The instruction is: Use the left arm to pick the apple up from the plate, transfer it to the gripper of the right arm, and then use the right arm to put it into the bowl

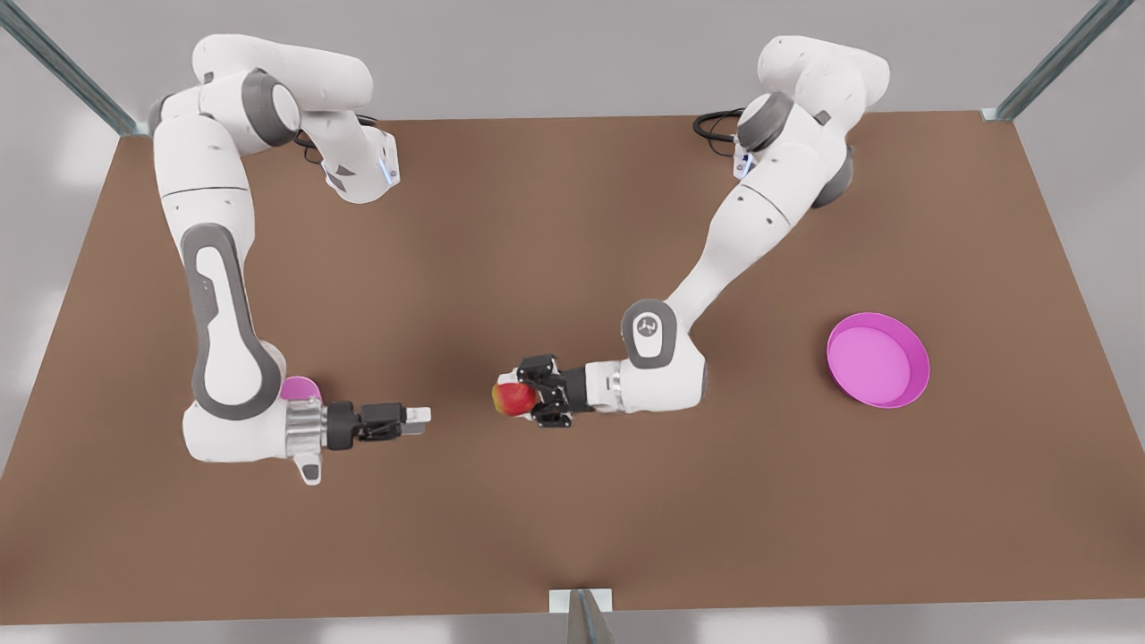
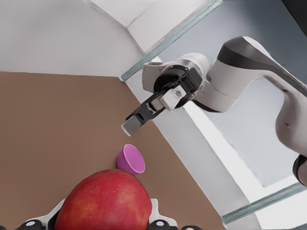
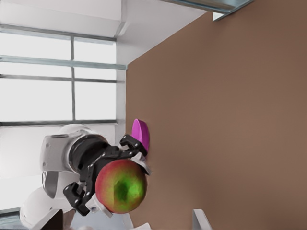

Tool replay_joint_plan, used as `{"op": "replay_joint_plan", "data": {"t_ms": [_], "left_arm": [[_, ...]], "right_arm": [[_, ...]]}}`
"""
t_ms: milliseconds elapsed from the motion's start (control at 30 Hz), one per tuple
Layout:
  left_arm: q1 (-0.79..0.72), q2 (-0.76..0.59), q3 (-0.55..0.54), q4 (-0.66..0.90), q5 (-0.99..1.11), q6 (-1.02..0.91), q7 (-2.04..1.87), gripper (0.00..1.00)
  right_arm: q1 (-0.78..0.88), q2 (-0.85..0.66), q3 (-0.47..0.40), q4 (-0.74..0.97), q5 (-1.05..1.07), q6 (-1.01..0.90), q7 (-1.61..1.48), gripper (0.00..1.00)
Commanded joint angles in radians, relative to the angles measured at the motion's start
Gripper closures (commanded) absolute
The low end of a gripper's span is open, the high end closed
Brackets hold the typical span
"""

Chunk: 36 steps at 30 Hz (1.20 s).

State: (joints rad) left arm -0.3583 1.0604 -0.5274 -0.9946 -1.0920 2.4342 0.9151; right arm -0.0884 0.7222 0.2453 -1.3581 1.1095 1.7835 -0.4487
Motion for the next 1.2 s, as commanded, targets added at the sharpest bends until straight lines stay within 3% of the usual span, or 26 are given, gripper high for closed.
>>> {"op": "replay_joint_plan", "data": {"t_ms": [0,333,733,900,1167], "left_arm": [[-0.033,0.036,-0.005,0.054,-0.016,0.147,0.723,0.23],[-0.103,0.125,-0.034,0.156,-0.016,0.279,0.769,0.23],[-0.111,0.125,-0.036,0.156,-0.016,0.302,0.768,0.23],[-0.113,0.125,-0.036,0.157,-0.016,0.304,0.768,0.23],[-0.117,0.125,-0.037,0.156,-0.016,0.312,0.768,0.23]], "right_arm": [[0.003,0.005,0.002,-0.001,0.016,0.025,-0.410,0.00],[0.009,0.029,0.042,-0.049,0.023,0.039,-0.489,0.00],[0.018,0.114,0.071,-0.079,0.309,0.000,-0.447,0.00],[0.022,0.210,0.063,0.051,0.254,-0.081,-0.294,0.00],[0.052,0.207,0.085,0.048,0.202,-0.088,-0.113,0.00]]}}
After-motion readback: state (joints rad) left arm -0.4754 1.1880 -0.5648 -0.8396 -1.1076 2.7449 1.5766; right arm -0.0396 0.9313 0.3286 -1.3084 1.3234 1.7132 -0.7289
